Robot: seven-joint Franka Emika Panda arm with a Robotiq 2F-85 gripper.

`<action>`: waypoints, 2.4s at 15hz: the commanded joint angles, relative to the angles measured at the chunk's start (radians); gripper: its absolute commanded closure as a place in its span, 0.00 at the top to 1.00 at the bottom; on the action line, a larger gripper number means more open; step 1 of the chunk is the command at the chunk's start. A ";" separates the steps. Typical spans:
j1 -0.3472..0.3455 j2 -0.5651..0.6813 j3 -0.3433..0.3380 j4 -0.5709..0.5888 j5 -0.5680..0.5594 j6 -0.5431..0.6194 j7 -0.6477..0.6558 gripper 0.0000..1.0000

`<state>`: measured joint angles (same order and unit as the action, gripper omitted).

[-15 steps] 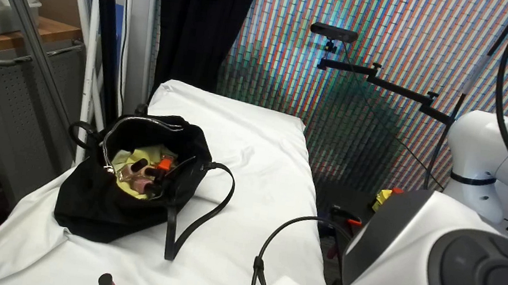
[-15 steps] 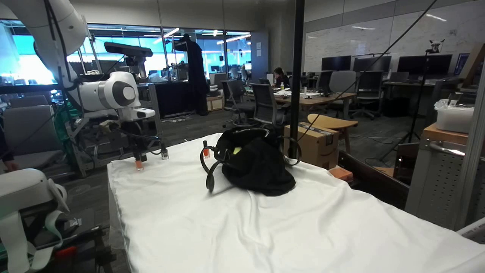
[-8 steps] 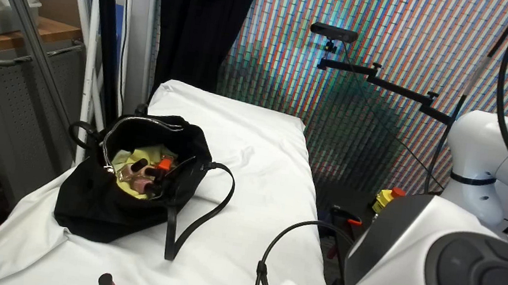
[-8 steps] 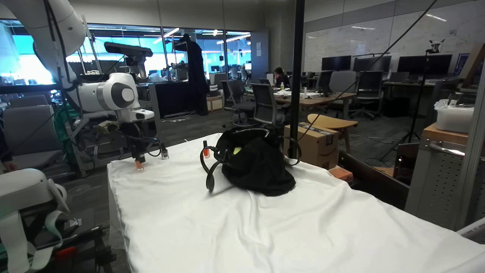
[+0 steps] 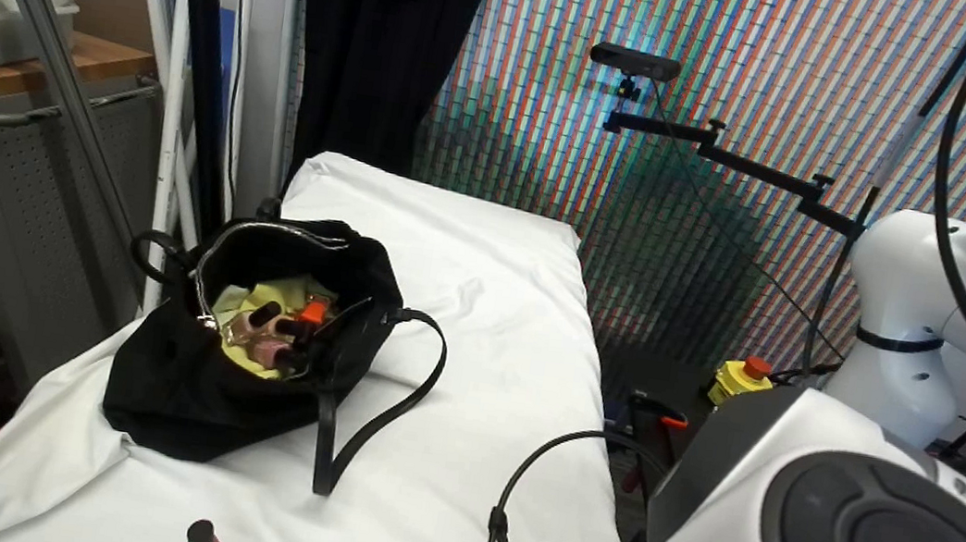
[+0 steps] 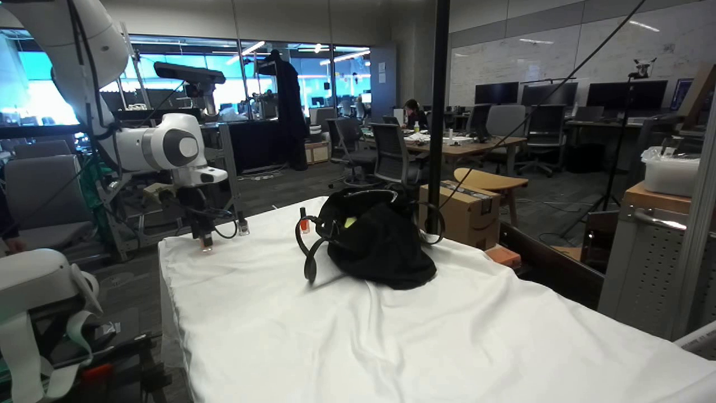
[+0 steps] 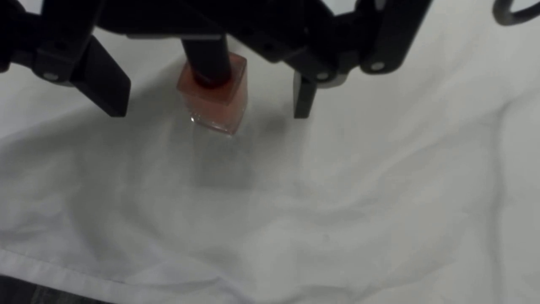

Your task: Put all the nail polish in the black bag

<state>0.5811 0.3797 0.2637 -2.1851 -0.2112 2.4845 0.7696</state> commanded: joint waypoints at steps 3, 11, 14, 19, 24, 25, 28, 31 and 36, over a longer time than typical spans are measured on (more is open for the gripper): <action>-0.021 0.014 0.012 0.001 0.077 0.022 -0.092 1.00; -0.028 0.014 0.007 0.003 0.121 0.018 -0.137 0.81; -0.028 0.012 0.002 0.000 0.116 0.020 -0.131 0.53; -0.036 0.011 -0.001 -0.001 0.116 0.020 -0.132 0.31; -0.055 -0.002 -0.008 -0.007 0.112 0.015 -0.133 0.21; -0.060 -0.008 -0.011 -0.008 0.110 0.012 -0.131 0.21; -0.084 -0.040 -0.029 -0.009 0.102 -0.004 -0.131 0.21; -0.107 -0.066 -0.061 0.001 0.086 -0.019 -0.123 0.21; -0.147 -0.109 -0.120 0.035 0.034 -0.037 -0.104 0.21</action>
<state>0.4544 0.3134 0.1676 -2.1686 -0.1424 2.4787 0.6579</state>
